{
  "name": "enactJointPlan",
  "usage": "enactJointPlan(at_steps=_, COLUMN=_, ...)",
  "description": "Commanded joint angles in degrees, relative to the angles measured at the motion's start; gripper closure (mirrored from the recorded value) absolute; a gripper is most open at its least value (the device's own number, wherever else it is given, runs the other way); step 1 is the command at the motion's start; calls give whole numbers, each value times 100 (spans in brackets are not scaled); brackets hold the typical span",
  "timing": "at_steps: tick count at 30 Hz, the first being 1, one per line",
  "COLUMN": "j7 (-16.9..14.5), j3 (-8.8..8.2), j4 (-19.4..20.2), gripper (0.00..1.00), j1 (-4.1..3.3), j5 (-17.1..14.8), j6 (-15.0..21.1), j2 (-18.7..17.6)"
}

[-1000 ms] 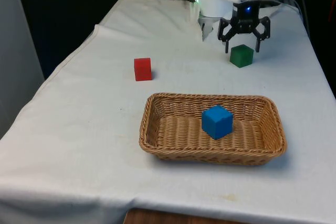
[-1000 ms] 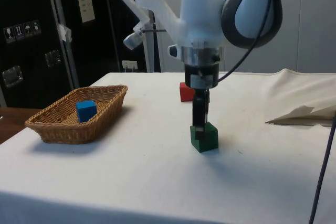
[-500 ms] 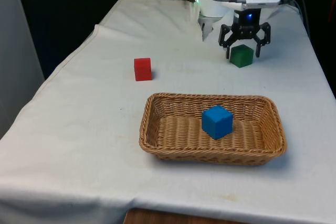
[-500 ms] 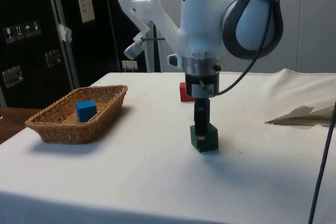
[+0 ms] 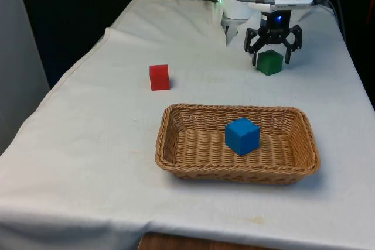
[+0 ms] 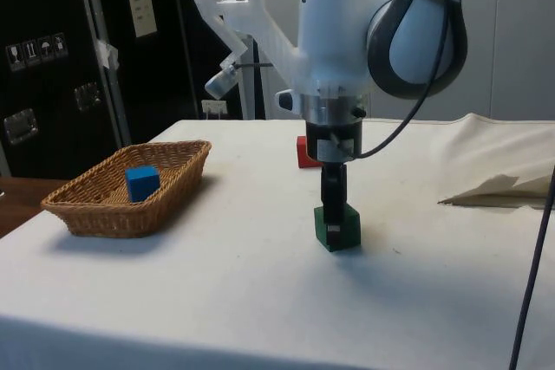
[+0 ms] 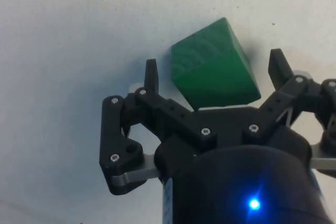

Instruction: Pick up exactly two blocks and place them into the basket.

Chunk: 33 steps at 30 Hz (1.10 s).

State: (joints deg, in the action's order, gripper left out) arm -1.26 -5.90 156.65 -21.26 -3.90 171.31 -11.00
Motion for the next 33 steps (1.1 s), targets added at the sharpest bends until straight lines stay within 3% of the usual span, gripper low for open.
enactJointPlan(at_steps=1, j7=-6, j3=6, j4=6, gripper=0, j1=6, j5=0, j6=23, j2=0)
enactJointPlan(at_steps=12, j7=-17, j3=0, j4=0, gripper=3, j1=0, j5=6, j6=0, j2=0)
enactJointPlan(at_steps=14, j7=-11, j3=0, j4=0, gripper=19, j1=0, j5=6, j6=0, j2=0)
enactJointPlan(at_steps=16, j7=-11, j3=0, j4=0, gripper=42, j1=0, j5=6, j6=0, j2=0)
enactJointPlan(at_steps=17, j7=-11, j3=0, j4=0, gripper=59, j1=0, j5=0, j6=-6, j2=0)
enactJointPlan(at_steps=18, j7=-11, j3=0, j4=0, gripper=59, j1=0, j5=6, j6=0, j2=0)
enactJointPlan(at_steps=21, j7=-11, j3=0, j4=0, gripper=94, j1=0, j5=6, j6=0, j2=0)
enactJointPlan(at_steps=29, j7=-11, j3=0, j4=0, gripper=94, j1=0, j5=6, j6=0, j2=0)
enactJointPlan(at_steps=33, j7=46, j3=-69, j4=-109, gripper=94, j1=-34, j5=69, j6=-201, j2=138)
